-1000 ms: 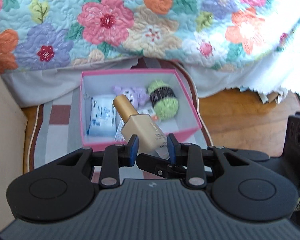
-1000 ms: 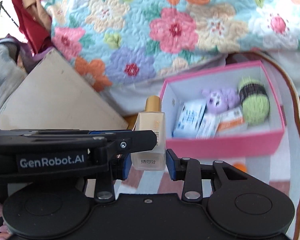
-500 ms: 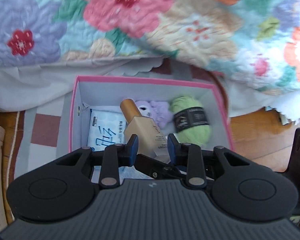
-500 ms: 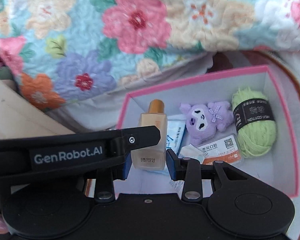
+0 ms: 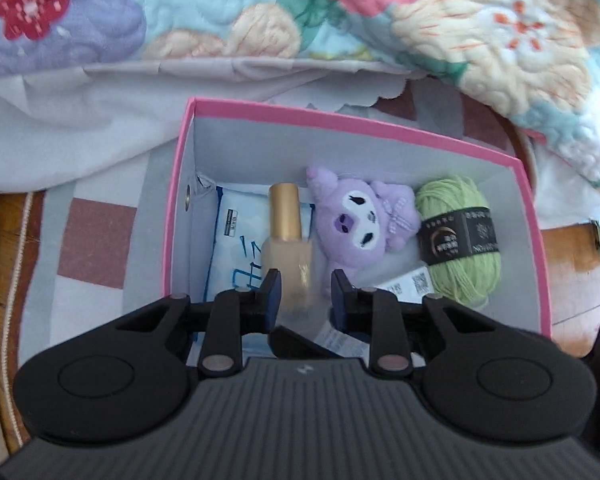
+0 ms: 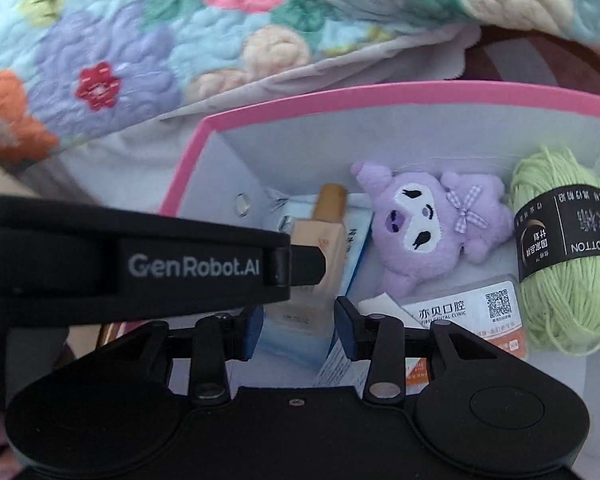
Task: Organize objects
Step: 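Open the left tool to release the bottle and withdraw, then lower the left tool onto the orange makeup sponge and grasp it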
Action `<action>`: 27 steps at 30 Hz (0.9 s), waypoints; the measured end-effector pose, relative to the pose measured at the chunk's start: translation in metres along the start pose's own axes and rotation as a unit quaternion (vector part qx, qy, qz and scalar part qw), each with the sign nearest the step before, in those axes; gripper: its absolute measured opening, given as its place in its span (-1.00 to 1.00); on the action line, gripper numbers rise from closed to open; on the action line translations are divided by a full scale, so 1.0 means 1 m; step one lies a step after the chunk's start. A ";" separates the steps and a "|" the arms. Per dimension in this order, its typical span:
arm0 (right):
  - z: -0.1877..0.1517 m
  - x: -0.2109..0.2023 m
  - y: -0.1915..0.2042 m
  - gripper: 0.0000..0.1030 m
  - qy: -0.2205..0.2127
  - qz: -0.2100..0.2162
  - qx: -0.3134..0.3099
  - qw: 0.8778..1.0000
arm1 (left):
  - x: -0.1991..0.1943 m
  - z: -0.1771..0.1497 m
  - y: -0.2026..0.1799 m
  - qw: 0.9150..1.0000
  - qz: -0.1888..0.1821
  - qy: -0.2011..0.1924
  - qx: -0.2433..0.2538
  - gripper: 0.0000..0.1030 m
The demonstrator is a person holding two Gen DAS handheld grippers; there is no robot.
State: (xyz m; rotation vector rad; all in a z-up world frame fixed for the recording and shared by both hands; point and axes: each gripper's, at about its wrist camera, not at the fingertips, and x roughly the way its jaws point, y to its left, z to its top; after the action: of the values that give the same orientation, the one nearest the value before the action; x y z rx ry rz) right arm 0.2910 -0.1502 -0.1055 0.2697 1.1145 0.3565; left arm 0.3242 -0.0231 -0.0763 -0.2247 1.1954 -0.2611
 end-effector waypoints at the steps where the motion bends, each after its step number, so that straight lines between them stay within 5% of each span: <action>1: -0.002 -0.008 -0.001 -0.11 -0.001 0.006 -0.007 1.000 | -0.007 -0.003 -0.002 1.000 0.000 -0.004 0.006 -0.39; 9: -0.027 -0.094 -0.009 -0.02 0.000 0.025 -0.066 0.998 | -0.074 -0.034 -0.019 0.999 0.010 0.011 0.038 0.05; 21: -0.080 -0.235 0.012 0.09 -0.046 0.037 -0.160 0.985 | -0.159 -0.100 -0.068 0.992 -0.002 0.037 0.120 0.13; 27: -0.115 -0.250 0.020 0.17 -0.046 0.045 -0.189 0.980 | -0.152 -0.136 -0.070 0.992 -0.006 0.064 0.109 0.16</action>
State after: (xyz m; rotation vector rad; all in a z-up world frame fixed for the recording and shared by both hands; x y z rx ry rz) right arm 0.0848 -0.2308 0.0598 -0.0011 0.9236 0.6221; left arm 0.1391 -0.0459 0.0320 -0.0240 1.2824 -0.4199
